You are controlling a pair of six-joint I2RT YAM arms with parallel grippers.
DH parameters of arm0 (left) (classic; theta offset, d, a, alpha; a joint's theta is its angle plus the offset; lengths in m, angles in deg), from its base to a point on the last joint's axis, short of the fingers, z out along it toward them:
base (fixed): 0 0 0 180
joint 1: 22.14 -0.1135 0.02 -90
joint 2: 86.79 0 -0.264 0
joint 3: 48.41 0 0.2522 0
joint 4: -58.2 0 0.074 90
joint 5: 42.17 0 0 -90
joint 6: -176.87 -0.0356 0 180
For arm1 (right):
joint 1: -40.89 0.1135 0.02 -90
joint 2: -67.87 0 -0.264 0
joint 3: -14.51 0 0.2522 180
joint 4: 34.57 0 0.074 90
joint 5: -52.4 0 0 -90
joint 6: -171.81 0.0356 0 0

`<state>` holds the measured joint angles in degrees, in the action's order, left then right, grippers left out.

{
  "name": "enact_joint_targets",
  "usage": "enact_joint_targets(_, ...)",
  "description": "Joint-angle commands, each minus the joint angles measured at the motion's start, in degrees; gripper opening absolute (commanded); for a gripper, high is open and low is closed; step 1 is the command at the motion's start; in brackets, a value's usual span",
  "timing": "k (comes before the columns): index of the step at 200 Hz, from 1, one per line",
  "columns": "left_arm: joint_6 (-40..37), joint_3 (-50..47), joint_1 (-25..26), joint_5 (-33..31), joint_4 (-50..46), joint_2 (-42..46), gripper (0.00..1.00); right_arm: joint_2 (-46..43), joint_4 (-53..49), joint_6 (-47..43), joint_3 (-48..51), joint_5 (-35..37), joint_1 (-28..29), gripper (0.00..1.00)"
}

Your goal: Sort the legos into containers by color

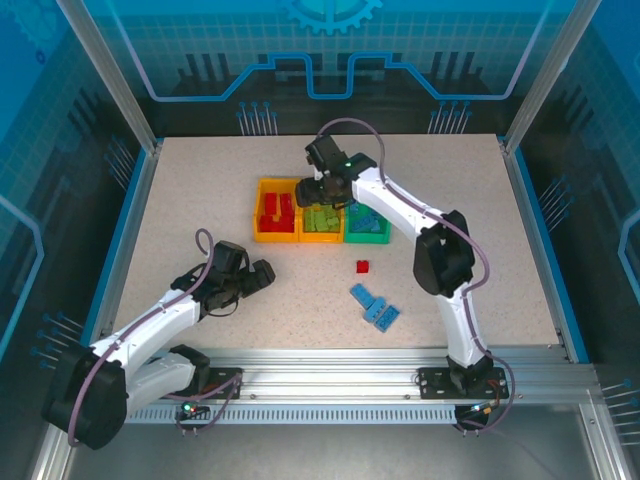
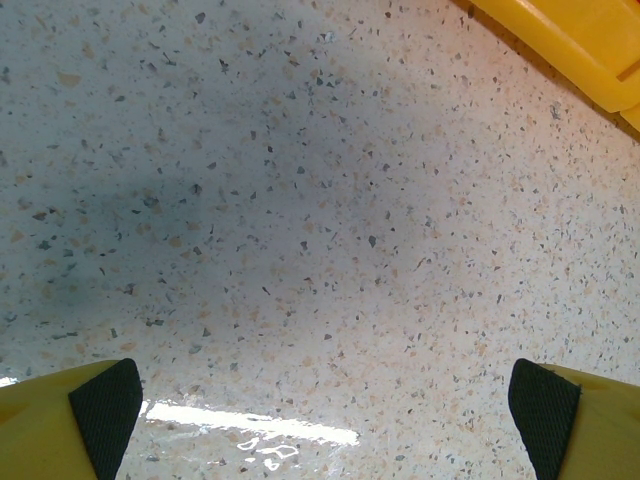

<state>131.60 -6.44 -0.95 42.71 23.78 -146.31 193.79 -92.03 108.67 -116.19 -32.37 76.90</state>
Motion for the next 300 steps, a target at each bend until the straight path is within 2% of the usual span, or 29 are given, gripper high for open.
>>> enact_joint_targets(1,0.1,-0.9,-0.5,0.2,0.1,-0.1,0.99,3.8,-2.9,-0.4,-4.2,-1.4,-1.0,0.77)
enact_joint_targets(17,0.1,-1.0,-0.5,0.3,0.0,0.0,0.99,3.4,-2.3,-0.6,-4.2,-0.9,-1.1,0.84)
enact_joint_targets(45,0.3,-1.2,-0.5,0.4,0.3,0.0,0.99,-1.7,0.5,-1.4,0.9,-0.2,-1.0,0.87)
enact_joint_targets(68,0.8,-1.7,-0.4,0.9,1.4,-0.2,0.99,-8.8,3.5,-2.3,9.9,1.2,-0.2,0.87)
enact_joint_targets(93,1.0,-2.0,-0.4,1.2,2.2,-0.9,0.99,-17.8,5.4,-3.6,22.5,6.1,1.5,0.87)
enact_joint_targets(114,0.9,-2.0,-0.4,1.7,2.9,-1.7,0.99,-23.6,3.7,-2.5,31.8,10.6,2.3,0.86)
enact_joint_targets(139,0.9,-1.8,-0.4,1.7,3.6,-2.5,0.99,-27.5,1.2,0.1,40.7,12.1,1.9,0.82)
enact_joint_targets(188,0.6,-1.0,-0.4,1.9,3.7,-3.2,0.99,-25.6,-0.3,3.5,45.9,10.0,1.9,0.77)
enact_joint_targets(267,0.4,-1.1,-0.4,1.5,3.1,-2.5,0.99,-17.7,-0.3,4.6,43.4,7.1,1.8,0.70)
enact_joint_targets(300,0.4,-1.1,-0.4,1.5,2.9,-2.4,0.99,-16.6,0.6,4.6,43.0,5.7,1.7,0.55)
